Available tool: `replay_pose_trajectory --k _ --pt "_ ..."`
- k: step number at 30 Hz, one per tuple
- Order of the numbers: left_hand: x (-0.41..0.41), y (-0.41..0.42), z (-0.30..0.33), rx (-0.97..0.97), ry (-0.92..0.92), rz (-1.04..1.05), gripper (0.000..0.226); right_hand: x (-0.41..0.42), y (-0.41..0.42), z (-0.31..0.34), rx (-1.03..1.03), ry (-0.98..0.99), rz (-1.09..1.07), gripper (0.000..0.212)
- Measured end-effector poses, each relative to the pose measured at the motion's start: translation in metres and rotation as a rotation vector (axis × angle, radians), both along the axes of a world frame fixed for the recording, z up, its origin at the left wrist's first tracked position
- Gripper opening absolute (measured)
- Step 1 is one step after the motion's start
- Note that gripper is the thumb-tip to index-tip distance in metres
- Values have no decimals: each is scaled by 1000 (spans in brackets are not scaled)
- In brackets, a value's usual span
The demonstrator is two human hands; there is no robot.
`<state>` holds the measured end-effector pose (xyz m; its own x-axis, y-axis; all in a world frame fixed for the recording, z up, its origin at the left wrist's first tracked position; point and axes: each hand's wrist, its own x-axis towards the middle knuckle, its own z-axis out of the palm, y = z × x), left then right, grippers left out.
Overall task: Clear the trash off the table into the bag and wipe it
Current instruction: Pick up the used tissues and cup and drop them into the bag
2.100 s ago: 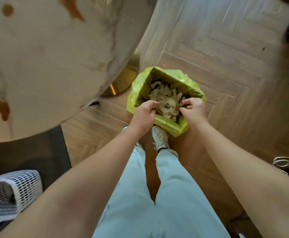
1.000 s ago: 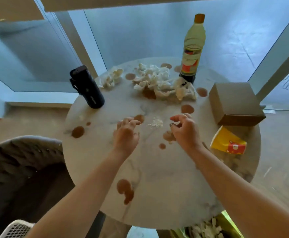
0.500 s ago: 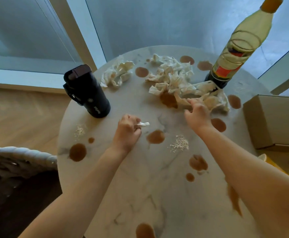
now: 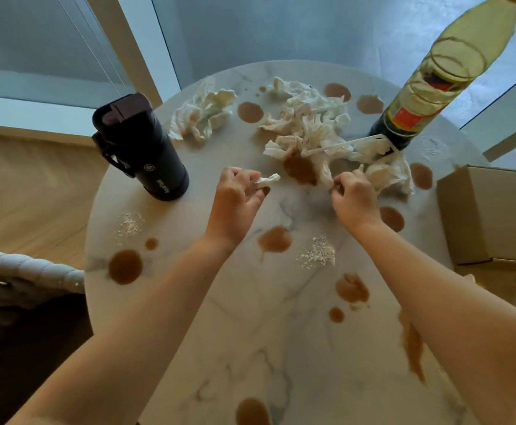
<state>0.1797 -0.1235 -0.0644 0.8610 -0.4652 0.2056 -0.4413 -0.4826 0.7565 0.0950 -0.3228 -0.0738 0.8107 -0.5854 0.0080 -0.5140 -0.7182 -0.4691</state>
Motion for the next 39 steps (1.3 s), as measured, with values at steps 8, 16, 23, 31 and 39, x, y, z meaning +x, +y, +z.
replay_pose_trajectory --k 8,16,23,31,39 --pt "-46 -9 16 -23 -29 -15 29 -51 18 27 -67 -277 65 14" --pt "-165 -4 28 -16 -61 -99 35 -191 48 33 12 -444 161 14" --pt "-338 -10 21 13 -9 -263 32 -375 59 9 53 -544 32 12" --pt "-489 -32 -36 293 188 -626 34 -543 77 -82 264 -385 -439 13" --pt "-496 -66 -159 632 397 -504 40 -577 68 -188 667 88 -659 13"
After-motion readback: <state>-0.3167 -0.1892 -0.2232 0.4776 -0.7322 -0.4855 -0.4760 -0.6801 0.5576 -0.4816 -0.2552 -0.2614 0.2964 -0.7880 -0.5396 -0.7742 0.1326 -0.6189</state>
